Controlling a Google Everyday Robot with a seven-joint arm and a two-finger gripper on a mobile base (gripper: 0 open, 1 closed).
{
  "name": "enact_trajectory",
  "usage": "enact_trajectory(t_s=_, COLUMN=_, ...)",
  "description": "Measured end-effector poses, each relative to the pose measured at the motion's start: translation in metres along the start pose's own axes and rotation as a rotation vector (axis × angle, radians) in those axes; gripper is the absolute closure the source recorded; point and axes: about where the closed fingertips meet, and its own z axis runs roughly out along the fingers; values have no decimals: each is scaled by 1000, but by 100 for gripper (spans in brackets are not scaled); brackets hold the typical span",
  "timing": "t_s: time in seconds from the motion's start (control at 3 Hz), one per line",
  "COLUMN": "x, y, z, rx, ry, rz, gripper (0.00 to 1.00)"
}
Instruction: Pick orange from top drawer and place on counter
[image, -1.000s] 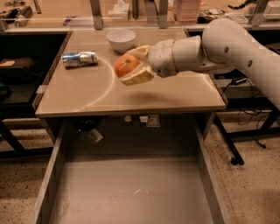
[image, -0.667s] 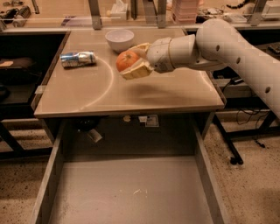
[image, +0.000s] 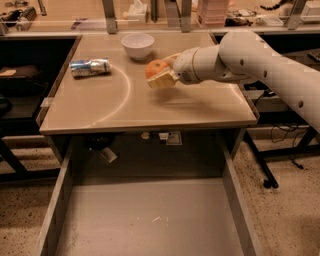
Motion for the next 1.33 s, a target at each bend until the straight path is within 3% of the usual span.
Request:
enact_trajectory(t_s=0.33, x=18, y=-6, z=3, rx=58, ry=60, rz=47, gripper=100)
enact_trajectory(t_s=0.67, x=33, y=-2, z=9, rx=61, ry=113, rz=56, gripper=100)
enact_trajectory(t_s=1.0, x=37, y=-1, z=11, rx=61, ry=125, rz=59, gripper=89)
enact_trajectory(t_s=1.33, x=37, y=-1, z=11, rx=61, ry=125, rz=59, gripper=66)
